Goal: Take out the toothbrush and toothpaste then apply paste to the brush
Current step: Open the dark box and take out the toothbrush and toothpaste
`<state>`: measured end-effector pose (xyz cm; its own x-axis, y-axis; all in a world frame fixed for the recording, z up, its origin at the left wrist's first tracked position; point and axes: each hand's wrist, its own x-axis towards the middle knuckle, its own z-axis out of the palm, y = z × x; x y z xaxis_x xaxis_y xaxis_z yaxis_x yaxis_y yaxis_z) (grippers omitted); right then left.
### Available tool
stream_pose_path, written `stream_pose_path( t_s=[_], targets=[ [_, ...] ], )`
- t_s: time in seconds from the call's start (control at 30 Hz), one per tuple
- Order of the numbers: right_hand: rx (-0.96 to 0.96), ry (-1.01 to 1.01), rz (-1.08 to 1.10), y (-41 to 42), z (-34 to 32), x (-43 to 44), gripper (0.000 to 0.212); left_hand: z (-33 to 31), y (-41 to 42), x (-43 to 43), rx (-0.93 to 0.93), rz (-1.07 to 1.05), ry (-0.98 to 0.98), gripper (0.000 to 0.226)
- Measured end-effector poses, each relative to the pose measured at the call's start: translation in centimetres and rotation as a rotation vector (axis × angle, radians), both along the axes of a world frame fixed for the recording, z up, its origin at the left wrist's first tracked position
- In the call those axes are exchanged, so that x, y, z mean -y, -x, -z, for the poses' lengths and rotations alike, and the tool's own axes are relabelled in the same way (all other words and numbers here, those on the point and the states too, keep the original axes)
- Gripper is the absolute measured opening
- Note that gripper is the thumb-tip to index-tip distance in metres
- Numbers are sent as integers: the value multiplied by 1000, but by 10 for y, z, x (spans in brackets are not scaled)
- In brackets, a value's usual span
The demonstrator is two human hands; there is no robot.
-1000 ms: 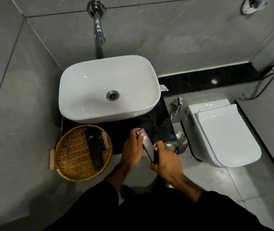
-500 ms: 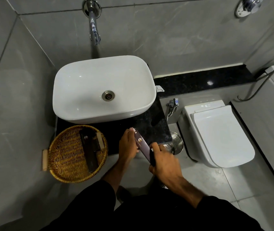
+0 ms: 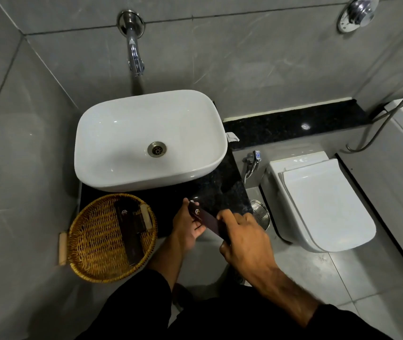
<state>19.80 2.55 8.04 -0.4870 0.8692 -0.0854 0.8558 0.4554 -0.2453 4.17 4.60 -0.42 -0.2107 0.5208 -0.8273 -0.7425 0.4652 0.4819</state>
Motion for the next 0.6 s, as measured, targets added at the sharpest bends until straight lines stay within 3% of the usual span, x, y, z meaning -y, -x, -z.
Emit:
stream_pose_path(
  t_s=[0.27, 0.5, 0.6],
  targets=[
    [-5, -3, -14, 11, -31, -2, 66, 8, -13, -5, 43, 52, -57, 57],
    [73, 14, -65, 24, -43, 2, 82, 11, -16, -10, 180, 25, -71, 47],
    [99, -10, -92, 28, -56, 6, 76, 14, -17, -2, 195, -12, -132, 43]
  ],
)
